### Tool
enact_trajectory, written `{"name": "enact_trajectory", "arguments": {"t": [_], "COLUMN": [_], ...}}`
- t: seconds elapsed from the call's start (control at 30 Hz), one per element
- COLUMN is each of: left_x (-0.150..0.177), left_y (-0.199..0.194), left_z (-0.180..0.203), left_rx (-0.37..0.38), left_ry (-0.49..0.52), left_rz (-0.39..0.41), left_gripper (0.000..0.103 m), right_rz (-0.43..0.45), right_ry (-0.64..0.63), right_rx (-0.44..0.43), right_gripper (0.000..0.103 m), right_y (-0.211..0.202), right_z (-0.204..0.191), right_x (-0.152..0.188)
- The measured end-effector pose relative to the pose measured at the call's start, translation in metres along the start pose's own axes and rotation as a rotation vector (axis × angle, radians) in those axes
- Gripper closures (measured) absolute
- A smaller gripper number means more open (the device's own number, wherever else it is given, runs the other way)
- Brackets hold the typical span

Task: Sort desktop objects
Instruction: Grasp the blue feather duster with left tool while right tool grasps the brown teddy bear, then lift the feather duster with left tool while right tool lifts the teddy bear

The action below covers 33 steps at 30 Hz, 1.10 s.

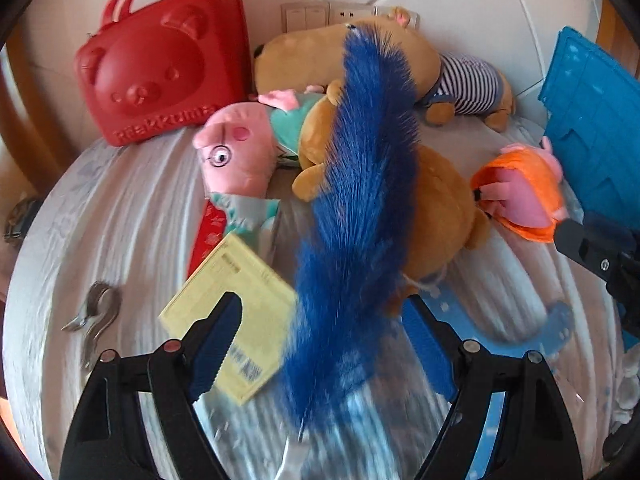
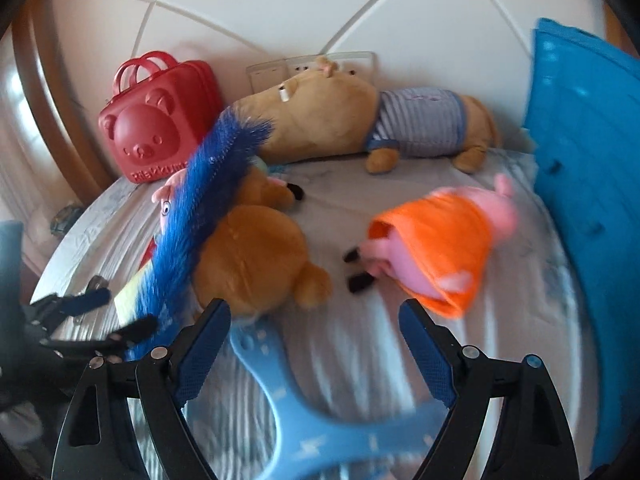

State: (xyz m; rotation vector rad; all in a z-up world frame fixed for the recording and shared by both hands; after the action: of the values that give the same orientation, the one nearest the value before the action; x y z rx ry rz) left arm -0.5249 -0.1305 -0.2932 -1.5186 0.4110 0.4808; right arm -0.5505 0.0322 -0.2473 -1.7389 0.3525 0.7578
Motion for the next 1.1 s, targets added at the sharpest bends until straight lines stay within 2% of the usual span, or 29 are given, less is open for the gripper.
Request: {"name": "enact_trajectory", "arguments": {"t": [0.03,0.07,0.1,0.13,0.17,0.2,0.4,0.5,0.9,1.1], "left_x": [-0.001,-0.002,-0.002,-0.002,-0.002,-0.003,-0.007,-0.007,-0.005,-0.014], "left_y": [0.008,0.017,0.022,0.024,0.026,0.022,0.004,0.007,0.039,0.049], "left_z": [-0.001,-0.002,-0.003,-0.007,-0.011,-0.018,-0.058,-0.074,-0.071,-0.075], "left_rx": [0.002,0.004,0.014,0.021,0.028,0.000,-0.058,-0.084,-0.058,-0.064], "left_ry": [0.000,-0.001,-0.008,-0.022,-0.037,-0.037,-0.113,-0.137,-0.144,-0.155], "left_rz": [-0.009,-0.019,-0.030,-0.037,-0.044,-0.028,0.020,0.022,-0.008,-0.009], "left_gripper": [0.024,0.035,0.062,0.072,0.074,0.075,0.075,0.075,0.075,0.075], "right_rz": [-0.002,-0.004,-0.008,-0.012,-0.016,-0.020,-0.042,-0.057,-0.106,-0.128], "right_ry": [-0.003,-0.007,-0.015,-0.021,-0.032,-0.043,-0.123,-0.161,-0.264,-0.271], "right_rx": [-0.004,-0.009,-0.017,-0.021,-0.028,-0.035,-0.074,-0.077,0.003,-0.028], "right_gripper": [0.016,0.016,0.016,0.016,0.016,0.016,0.014,0.002,0.000,0.000], "right_y": [0.006,0.013,0.021,0.026,0.031,0.037,0.066,0.082,0.141,0.161], "right_z": [-0.001,-0.003,-0.005,-0.007,-0.011,-0.015,-0.053,-0.072,-0.086,-0.092], "right_x": [-0.003,-0.006,-0.010,-0.012,-0.014,-0.017,-0.031,-0.034,-0.046,-0.046]}}
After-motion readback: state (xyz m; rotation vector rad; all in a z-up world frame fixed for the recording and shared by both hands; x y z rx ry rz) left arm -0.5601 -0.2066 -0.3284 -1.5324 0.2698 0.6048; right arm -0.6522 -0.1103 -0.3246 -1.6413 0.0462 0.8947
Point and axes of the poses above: each gripper's, at about its wrist camera, not at the fingertips, and y roughly the way its jaws point, z to its right, x to its underside, the point moved 9 cm from there along y, roughly the way its jaws point
